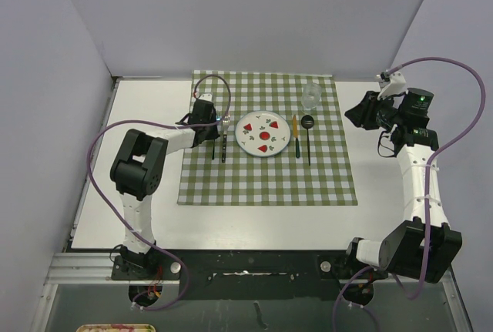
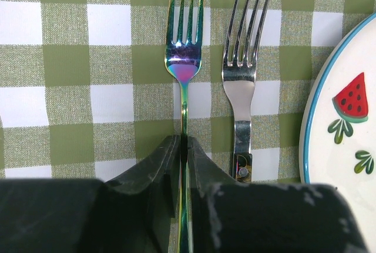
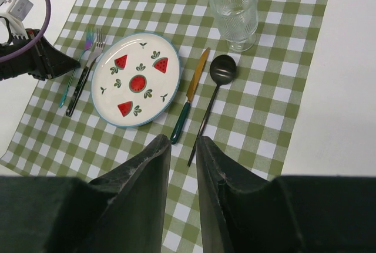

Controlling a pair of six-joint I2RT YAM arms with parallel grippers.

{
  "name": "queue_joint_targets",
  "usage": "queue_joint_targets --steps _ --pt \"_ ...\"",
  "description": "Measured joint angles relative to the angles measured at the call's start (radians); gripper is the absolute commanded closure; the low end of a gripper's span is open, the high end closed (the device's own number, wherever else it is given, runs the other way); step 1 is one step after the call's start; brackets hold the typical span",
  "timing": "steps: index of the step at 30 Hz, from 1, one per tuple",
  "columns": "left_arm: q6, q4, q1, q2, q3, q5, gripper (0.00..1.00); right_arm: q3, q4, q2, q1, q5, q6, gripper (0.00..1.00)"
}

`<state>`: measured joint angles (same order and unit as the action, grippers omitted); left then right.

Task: Set the dinner table for one person
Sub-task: Adjust the utensils at the center of the board.

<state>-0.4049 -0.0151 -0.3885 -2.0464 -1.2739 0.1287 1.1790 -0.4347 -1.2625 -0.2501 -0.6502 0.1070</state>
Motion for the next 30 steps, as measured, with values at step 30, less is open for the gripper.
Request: queue_joint_targets --steps 30 --pt "0.006 -0.024 -0.016 0.004 0.020 0.036 0.99 0.000 0.000 0.000 0.000 -0.014 0.007 0.75"
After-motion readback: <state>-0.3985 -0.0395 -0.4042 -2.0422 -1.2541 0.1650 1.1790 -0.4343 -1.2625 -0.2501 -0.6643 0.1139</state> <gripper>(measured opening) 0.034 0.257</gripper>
